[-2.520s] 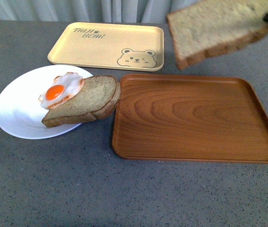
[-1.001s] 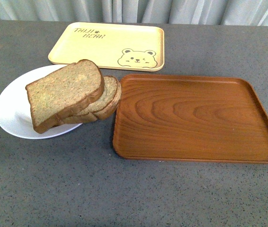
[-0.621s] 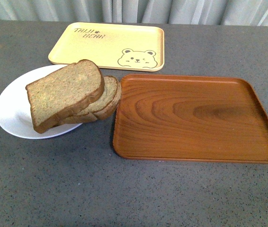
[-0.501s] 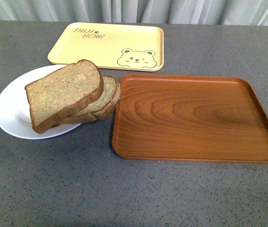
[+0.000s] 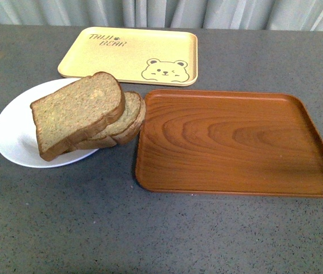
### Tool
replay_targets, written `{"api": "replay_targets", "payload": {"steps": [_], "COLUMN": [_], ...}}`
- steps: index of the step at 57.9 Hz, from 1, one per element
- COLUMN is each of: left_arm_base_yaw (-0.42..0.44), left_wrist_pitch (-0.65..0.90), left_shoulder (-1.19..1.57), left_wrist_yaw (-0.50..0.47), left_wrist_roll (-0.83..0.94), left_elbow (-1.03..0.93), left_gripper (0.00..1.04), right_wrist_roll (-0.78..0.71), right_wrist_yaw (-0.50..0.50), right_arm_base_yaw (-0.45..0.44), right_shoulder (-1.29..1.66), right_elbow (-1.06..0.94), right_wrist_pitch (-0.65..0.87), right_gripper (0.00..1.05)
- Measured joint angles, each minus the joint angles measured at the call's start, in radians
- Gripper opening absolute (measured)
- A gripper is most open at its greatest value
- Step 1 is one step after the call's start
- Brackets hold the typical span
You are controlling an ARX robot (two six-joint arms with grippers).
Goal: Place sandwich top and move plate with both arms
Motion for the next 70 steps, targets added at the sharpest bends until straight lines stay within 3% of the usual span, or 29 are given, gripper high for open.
{"api": "replay_targets", "payload": {"steps": [32,66,70], "left_arm_base_yaw": [0.0,0.0,0.0], "left_wrist_pitch": [0.0,0.0,0.0], "left_shoulder": [0.0,0.0,0.0], "left_wrist_yaw": [0.0,0.0,0.0], "left_wrist_roll": [0.0,0.0,0.0], "left_elbow": [0.0,0.0,0.0], "left_gripper": [0.96,0.96,0.96], "right_wrist_roll": [0.0,0.0,0.0], "right_wrist_yaw": [-0.004,-0.004,-0.006], "right_arm_base_yaw": [-0.002,-0.002,-0.002], "right_shoulder": [-0.357,-0.56,-0.656], "right_elbow": [-0.001,-0.001,-0.001], "right_wrist_pitch": [-0.328,-0.53,-0.66], "right_gripper": [0.02,0.02,0.02]}}
